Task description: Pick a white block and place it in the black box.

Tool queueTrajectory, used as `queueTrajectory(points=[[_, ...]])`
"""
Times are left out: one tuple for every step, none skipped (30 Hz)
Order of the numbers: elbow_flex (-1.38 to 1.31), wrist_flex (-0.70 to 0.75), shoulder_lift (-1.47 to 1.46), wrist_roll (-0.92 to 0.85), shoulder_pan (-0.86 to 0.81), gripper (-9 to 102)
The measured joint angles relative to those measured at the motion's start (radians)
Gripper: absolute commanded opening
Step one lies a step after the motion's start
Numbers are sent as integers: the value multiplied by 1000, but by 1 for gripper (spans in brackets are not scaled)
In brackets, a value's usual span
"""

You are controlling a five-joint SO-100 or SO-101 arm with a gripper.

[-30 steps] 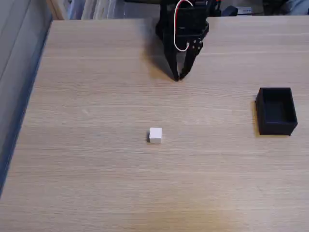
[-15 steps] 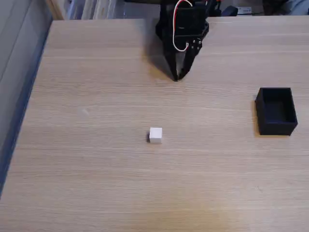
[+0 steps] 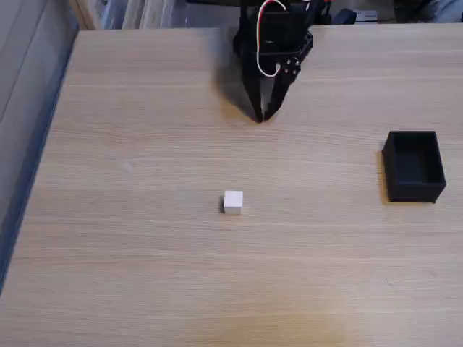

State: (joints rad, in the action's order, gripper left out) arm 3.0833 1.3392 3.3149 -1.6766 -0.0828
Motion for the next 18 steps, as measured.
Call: queueTrajectory(points=[[-21, 0, -21, -5, -5, 0], [-40, 2, -44, -5, -6, 0], [-63, 3, -69, -5, -5, 0], [-87, 0, -100, -6, 3, 0], [-114, -11, -133, -6, 11, 0], [-143, -20, -172, -6, 14, 0], [-173, -31, -215, -3, 14, 1], [-204, -46, -259, 2, 14, 1], [-233, -63, -305, 11, 14, 1], [-264, -80, -354, 21, 12, 2], [-293, -97, -403, 38, 8, 2], [-322, -112, -453, 49, 5, 4], [-354, -130, -508, 60, 0, 6], [-387, -149, -560, 74, -5, 8], [-414, -167, -603, 83, -11, 10], [-439, -187, -647, 89, -17, 12], [-459, -207, -695, 97, -26, 14], [-479, -229, -735, 103, -34, 19]])
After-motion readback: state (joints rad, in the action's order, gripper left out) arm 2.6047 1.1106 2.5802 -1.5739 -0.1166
